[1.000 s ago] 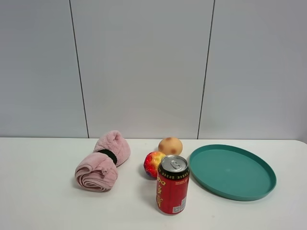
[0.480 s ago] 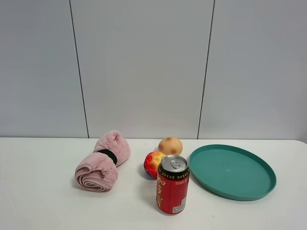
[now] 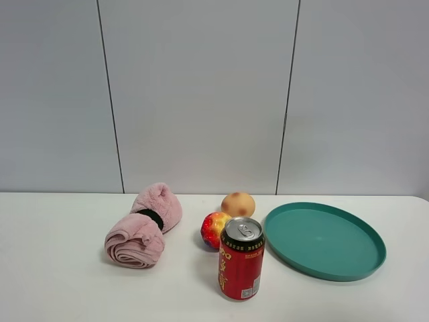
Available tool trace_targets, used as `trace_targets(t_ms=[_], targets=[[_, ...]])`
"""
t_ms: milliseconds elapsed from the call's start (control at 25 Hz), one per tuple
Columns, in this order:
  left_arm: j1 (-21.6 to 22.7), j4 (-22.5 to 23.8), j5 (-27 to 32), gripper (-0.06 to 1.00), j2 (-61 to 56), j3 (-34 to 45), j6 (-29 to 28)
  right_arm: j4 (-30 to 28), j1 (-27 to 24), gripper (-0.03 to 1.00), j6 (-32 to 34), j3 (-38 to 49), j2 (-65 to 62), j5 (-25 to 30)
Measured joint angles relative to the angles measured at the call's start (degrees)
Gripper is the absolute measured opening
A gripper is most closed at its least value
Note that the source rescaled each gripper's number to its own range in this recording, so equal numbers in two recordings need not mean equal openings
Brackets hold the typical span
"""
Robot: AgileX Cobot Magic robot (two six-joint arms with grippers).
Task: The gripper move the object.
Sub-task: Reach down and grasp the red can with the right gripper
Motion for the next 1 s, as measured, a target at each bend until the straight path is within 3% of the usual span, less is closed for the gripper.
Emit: trace_targets(t_ms=[280,720,880,1000], targets=[[0.00,0.00,0.00,1.00,0.00,0.00,0.00,7.28,5.45,0.69,-2.36,-1.49,16.61,-7.49],[0.00,0.00,0.00,1.00,0.00,0.00,0.00,8.29,17.96,0.69,1.62,-13.37,45.89,-6.60],[0.00,0.00,0.00,1.00,0.00,0.00,0.00,8.29,23.53,0.69,-1.47,-18.09,52.91,-6.76],[0.00,0.00,0.00,1.00,0.00,0.00,0.00,7.98,28.67,0.87,-3.45,-20.19,56.95,-7.48]])
